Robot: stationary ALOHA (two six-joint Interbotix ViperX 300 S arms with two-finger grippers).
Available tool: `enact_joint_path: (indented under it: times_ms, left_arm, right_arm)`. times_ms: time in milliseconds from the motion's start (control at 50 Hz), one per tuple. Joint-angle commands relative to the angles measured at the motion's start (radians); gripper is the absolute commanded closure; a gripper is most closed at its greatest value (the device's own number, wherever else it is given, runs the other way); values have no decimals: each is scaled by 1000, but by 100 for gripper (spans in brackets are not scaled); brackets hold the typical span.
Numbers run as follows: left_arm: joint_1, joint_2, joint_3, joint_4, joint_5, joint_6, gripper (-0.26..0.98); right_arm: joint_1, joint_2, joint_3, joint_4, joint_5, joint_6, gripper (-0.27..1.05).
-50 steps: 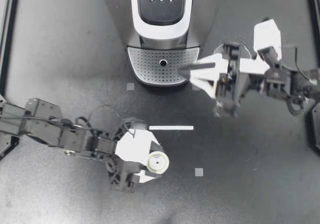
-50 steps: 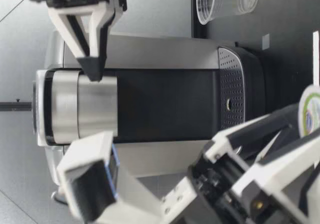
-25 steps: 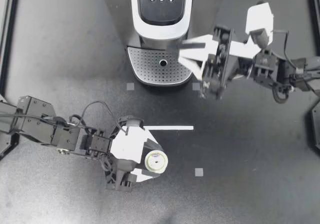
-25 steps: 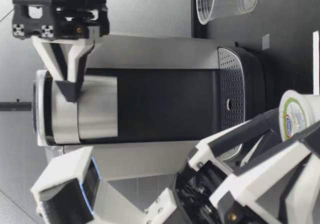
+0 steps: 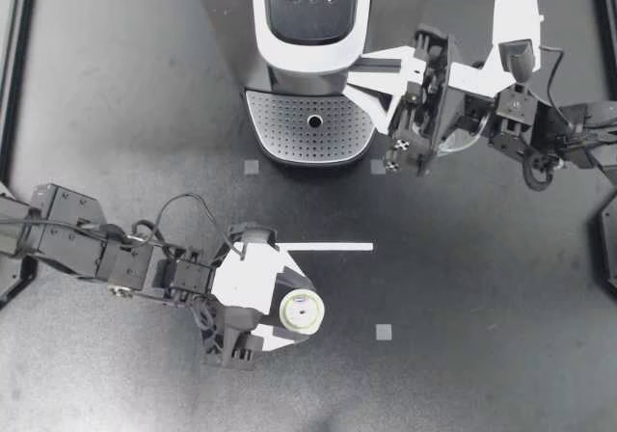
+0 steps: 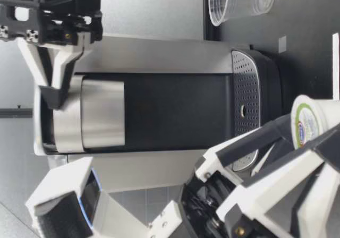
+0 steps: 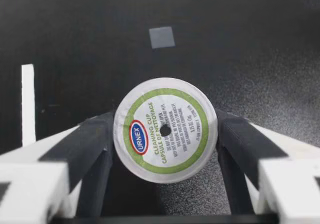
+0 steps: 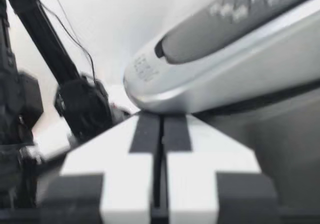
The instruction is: Place the coffee capsule inside the capsule container, then place the cup onto the center of the cup tray, then push the 'Hot Water' and 'Travel Mug' buttons.
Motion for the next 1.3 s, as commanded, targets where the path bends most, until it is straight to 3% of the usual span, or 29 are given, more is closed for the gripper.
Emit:
enact_joint_path:
  times_ms: [0,520,1280]
  left_arm:
    - [-2,-34,-9,-2,-6,2,22]
    - [-3,-44,-8,-2,-5,8,22]
    - [6,-75,-18,2,32,21,22]
  right_arm:
    - [-25,-25,-66,3,-58,-6,68]
    - [-130,-34,-127,3,-75,-6,68]
    - [-321,12,-284,3,78,-2,68]
